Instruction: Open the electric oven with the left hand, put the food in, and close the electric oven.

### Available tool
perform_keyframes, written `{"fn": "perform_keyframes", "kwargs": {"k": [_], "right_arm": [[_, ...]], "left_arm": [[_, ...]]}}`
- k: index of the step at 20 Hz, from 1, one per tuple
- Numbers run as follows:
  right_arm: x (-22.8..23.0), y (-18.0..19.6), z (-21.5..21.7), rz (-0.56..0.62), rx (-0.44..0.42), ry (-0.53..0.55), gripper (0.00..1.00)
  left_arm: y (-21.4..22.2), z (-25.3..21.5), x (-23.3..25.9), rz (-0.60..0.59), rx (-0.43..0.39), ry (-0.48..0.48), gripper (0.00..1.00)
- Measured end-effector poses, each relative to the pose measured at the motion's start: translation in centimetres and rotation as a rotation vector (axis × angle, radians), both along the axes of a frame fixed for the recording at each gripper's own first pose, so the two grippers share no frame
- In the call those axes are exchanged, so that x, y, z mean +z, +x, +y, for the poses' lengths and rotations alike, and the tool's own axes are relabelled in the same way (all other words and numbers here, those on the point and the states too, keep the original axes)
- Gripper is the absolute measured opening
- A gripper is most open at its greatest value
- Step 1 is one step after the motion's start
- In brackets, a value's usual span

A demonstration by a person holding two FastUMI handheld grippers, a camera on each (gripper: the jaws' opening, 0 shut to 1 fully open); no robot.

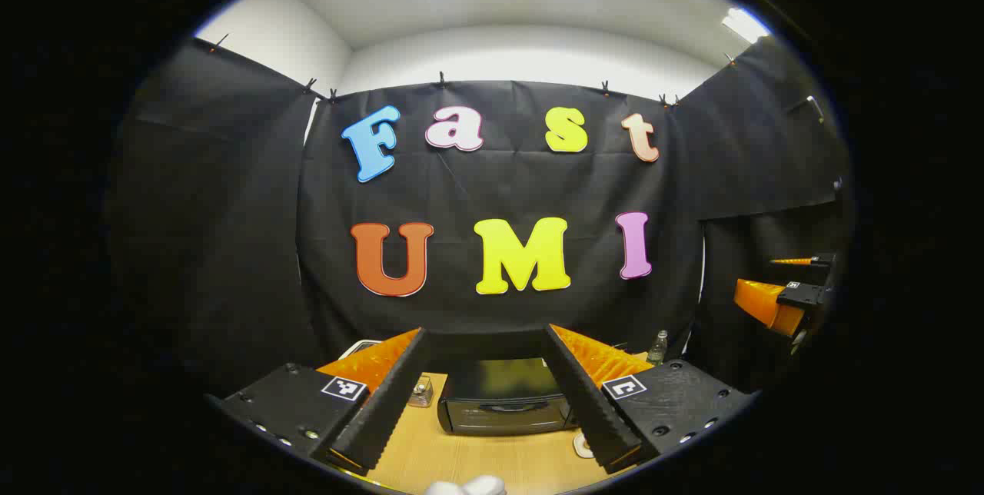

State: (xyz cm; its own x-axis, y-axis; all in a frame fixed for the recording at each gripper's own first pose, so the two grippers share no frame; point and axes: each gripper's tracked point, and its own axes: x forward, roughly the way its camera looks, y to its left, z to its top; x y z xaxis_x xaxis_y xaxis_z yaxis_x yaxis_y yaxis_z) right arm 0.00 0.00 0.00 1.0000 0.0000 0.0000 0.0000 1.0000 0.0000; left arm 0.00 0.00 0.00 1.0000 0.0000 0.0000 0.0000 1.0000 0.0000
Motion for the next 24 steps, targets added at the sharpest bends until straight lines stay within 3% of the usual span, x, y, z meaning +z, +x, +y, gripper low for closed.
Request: {"fn": "perform_keyframes", "kwargs": {"k": [18,24], "right_arm": [[-0.1,1.9,-1.1,-0.015,-0.006,-0.009,1.0],[0.6,1.9,-1.8,-0.047,-0.013,-0.005,1.0]], "left_arm": [[1.0,-0.2,-0.1,-0.005,0.024,0.024,0.96],[2.6,-0.6,-3.6,0.016,0.024,0.012,0.95]]}}
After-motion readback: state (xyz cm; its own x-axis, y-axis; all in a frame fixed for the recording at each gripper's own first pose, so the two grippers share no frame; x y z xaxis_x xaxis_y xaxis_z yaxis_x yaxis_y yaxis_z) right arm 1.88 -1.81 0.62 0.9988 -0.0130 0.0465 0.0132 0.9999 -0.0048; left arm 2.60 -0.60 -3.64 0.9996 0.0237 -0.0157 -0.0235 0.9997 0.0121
